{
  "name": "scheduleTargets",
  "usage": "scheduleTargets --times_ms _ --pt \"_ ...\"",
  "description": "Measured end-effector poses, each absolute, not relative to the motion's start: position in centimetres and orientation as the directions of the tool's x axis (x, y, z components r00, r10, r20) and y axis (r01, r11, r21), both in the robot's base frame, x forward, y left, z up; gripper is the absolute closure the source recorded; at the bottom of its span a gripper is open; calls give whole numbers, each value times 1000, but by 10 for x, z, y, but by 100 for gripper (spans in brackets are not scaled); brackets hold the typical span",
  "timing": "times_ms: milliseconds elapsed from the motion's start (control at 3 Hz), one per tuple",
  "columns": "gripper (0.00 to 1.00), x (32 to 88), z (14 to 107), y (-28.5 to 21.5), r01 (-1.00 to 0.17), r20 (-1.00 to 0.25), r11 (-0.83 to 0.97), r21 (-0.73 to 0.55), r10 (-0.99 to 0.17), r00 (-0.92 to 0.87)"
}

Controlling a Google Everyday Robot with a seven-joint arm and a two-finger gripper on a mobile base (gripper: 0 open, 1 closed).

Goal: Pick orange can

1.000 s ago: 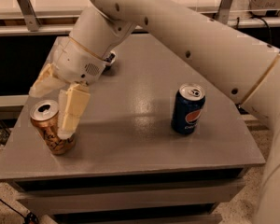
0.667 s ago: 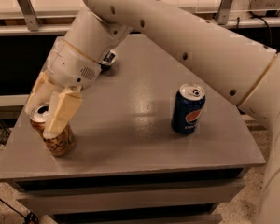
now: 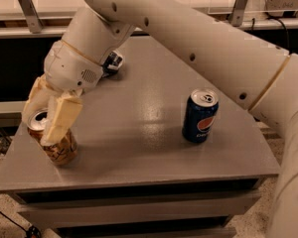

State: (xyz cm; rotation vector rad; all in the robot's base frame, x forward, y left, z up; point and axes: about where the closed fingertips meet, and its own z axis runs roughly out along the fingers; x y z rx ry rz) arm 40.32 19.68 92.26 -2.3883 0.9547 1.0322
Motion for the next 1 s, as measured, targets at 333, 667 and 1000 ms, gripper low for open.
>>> scheduleTargets --times_ms 333,667,1000 --pt "100 421 949 187 -726 -718 -678 -117 -447 534" --pt "100 444 990 176 -741 -675 -638 -209 -454 581" --pt "100 463 1017 171 -742 -650 -620 -257 -456 607"
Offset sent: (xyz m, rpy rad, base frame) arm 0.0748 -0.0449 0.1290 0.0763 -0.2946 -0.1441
